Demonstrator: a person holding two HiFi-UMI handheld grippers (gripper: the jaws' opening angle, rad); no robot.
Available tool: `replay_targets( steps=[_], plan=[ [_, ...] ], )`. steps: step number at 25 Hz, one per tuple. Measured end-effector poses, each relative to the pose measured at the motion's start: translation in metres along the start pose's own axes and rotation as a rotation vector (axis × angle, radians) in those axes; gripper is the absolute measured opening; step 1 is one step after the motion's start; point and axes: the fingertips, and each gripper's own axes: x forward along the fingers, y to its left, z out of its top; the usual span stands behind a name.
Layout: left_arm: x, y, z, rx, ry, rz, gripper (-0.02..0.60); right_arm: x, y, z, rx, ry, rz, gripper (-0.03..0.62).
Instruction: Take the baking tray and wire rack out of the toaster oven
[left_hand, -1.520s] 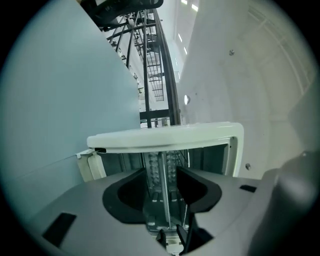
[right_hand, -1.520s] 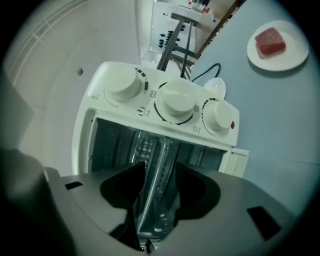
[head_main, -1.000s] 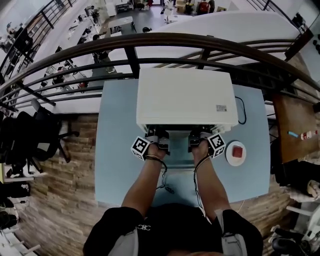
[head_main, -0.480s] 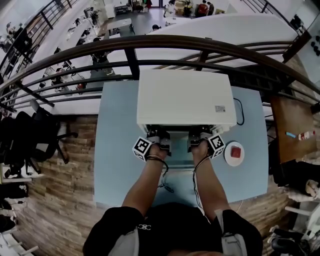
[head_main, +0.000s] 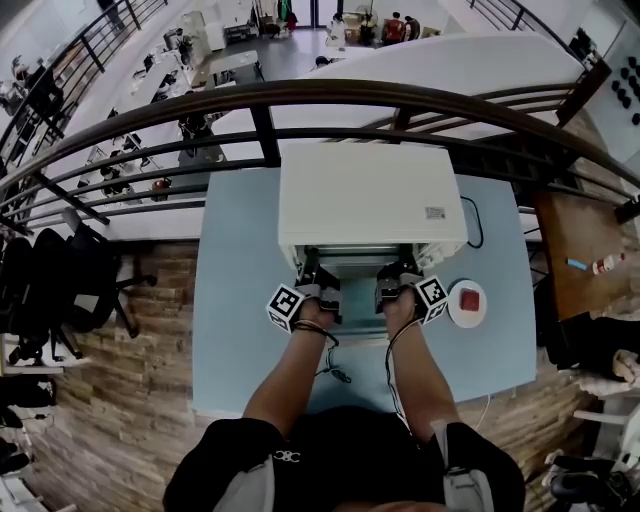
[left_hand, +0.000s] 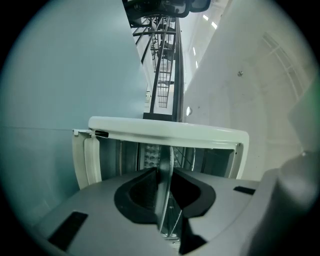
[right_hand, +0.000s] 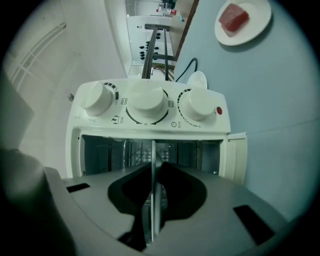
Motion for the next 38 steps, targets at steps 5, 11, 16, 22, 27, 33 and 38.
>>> replay_targets(
  steps=[5, 11, 16, 22, 27, 33, 38],
  plan=[
    [-0.009, 0.002, -0.004, 0.004, 0.016, 0.004, 0.072, -0.013, -0.004, 0.001, -0.009, 0.0, -0.004, 0.054],
    [-0.021, 0.003, -0.008, 0.033, 0.034, 0.007, 0.063, -0.023, -0.007, 0.001, -0.032, 0.01, -0.004, 0.054],
    [-0.038, 0.001, -0.011, 0.059, 0.052, 0.012, 0.06, -0.042, -0.008, -0.001, -0.02, 0.014, -0.01, 0.052],
    [-0.071, 0.003, -0.022, 0.049, 0.051, 0.004, 0.06, -0.071, -0.012, -0.001, 0.0, 0.052, -0.025, 0.049],
    [-0.09, 0.003, -0.03, 0.051, 0.046, 0.024, 0.06, -0.09, -0.016, 0.0, 0.007, 0.073, -0.03, 0.049],
    [-0.119, 0.003, -0.037, 0.059, 0.035, 0.031, 0.061, -0.116, -0.018, -0.002, 0.02, 0.102, -0.018, 0.049],
    [-0.135, 0.0, -0.047, 0.065, 0.032, 0.022, 0.063, -0.133, -0.017, 0.003, 0.018, 0.112, -0.007, 0.051]
  ],
)
